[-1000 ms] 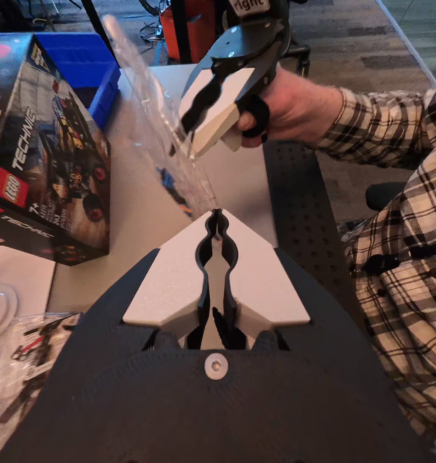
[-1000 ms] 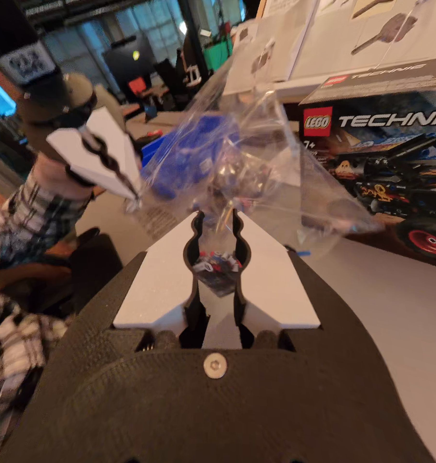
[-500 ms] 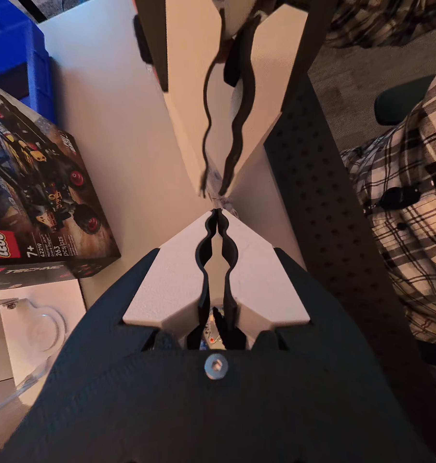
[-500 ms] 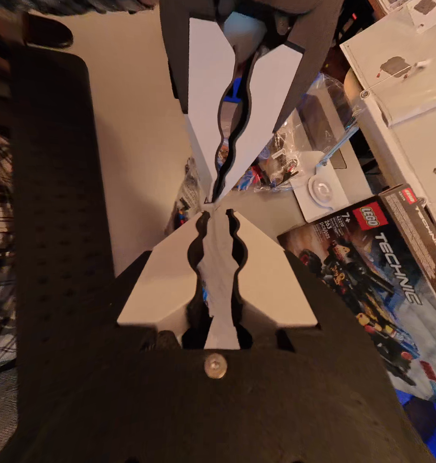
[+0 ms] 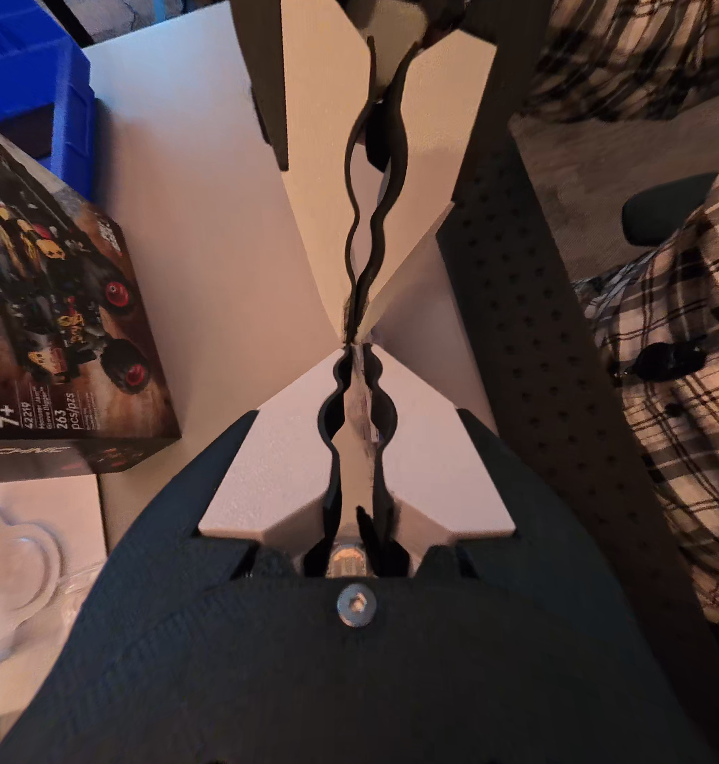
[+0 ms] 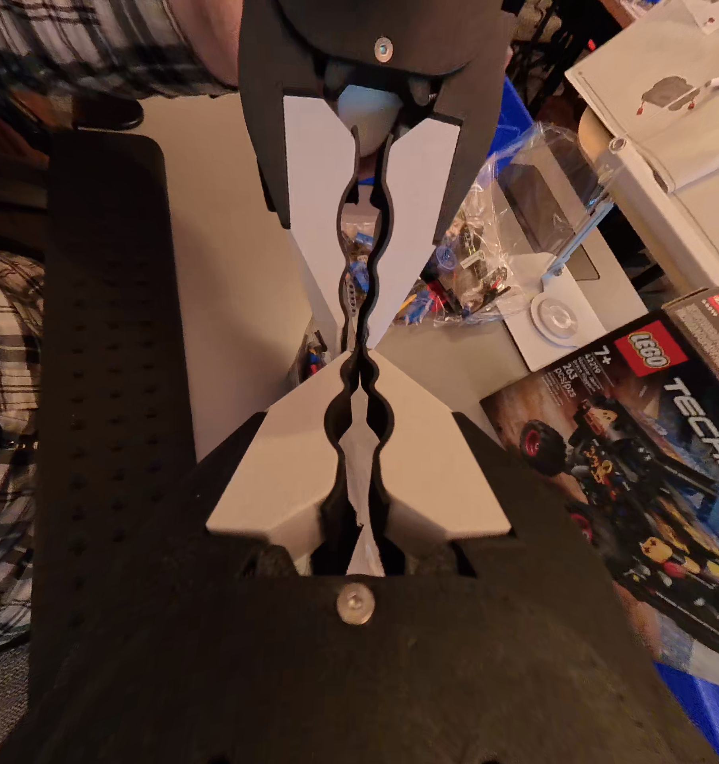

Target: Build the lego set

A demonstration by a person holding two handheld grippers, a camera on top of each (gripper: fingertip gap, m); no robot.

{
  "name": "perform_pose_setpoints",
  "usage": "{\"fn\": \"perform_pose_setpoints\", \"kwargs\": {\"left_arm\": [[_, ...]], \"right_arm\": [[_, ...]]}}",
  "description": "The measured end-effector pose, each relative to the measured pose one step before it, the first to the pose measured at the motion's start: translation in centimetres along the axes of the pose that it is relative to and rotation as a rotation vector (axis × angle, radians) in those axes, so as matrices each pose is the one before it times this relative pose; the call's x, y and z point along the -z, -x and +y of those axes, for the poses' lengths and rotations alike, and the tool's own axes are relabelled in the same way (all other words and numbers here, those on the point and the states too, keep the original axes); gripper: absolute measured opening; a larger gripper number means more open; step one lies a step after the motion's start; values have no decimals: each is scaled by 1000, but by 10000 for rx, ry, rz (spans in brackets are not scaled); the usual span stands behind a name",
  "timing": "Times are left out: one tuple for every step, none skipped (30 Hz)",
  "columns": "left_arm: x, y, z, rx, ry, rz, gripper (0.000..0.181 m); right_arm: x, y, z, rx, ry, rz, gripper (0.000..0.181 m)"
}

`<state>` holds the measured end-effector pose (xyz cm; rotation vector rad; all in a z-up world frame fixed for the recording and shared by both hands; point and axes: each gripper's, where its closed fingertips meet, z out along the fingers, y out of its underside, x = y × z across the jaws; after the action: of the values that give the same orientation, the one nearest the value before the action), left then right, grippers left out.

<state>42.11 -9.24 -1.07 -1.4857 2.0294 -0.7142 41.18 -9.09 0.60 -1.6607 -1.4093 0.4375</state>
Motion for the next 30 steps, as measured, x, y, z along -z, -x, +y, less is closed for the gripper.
{"fn": "perform_pose_setpoints", "kwargs": {"left_arm": [[-225,200,225,97,-52,-122,0],[-106,35,184,28,-60,-39,0],[12,-43,73,16,-107,-31,0],[100,-12,-34,26,-116,-55,0],[92,-124,33,-12,-19,18,0],[86,-100,48,-57,41,-6,0],[127,71,22,-108,68,-92,0],[92,69,54,-98,90,-54,0],[35,-56,52,-58,91,64,0],[74,67,23,-86,57,-17,0],[74,34,4,-34,10,21,0],[43,-96,-5,-30,9,93,0],[90,86,-99,-60,-40,-53,0],[48,-36,-35,7,12,54,0],[-17,-78,22,40,13,97,0],[-94,-17,10,207,-48,121,0],[-86,-31,-16,190,-142,121,0],[-31,2,-57,147,-213,71,0],[-49,-34,-13,187,-174,107,0],[-118,42,48,105,-129,3,0],[-186,4,155,14,-36,-15,0],[-192,-28,208,-31,27,-2,0],[-157,-30,178,-71,22,-27,0],[-110,-32,141,-27,24,-25,0],[-48,27,45,91,-13,-27,0],[22,14,-48,173,-89,53,0],[60,25,-79,250,-118,103,0],[64,152,-54,278,-126,43,0],[23,26,5,219,-87,121,0],[45,51,16,207,-113,116,0]], "right_arm": [[-154,19,249,-50,28,32,0],[-139,31,192,0,9,28,0],[-89,108,69,-11,-30,-32,0],[-22,34,-31,-27,-56,-7,0],[3,80,-95,-24,-63,-45,0],[-26,116,-89,18,-43,-78,0],[-63,6,-109,27,-45,-18,0],[-90,-85,-82,49,-12,35,0],[-86,-27,-49,136,43,21,0],[-67,-16,-49,140,65,23,0],[-29,-71,-46,82,52,31,0],[-9,0,-15,50,51,-40,0],[-8,37,59,41,66,-80,0],[-15,4,82,25,53,-54,0],[-3,82,19,-9,-2,-76,0],[-24,46,64,-76,16,-51,0],[-22,8,102,-111,12,-37,0],[15,-15,51,-88,-66,-17,0],[25,15,31,-111,-96,-36,0],[-6,-6,72,-18,-48,26,0],[-70,-19,164,16,35,51,0],[-129,75,223,-17,84,-12,0],[-158,90,205,0,60,-27,0],[-134,84,156,1,12,-32,0],[-70,36,106,0,-21,8,0],[-16,-35,25,23,-42,74,0],[46,-39,-50,67,-44,112,0],[34,-117,-45,104,-26,171,0],[-6,-113,-26,93,-7,159,0],[-36,-56,-8,45,-17,97,0]]}}
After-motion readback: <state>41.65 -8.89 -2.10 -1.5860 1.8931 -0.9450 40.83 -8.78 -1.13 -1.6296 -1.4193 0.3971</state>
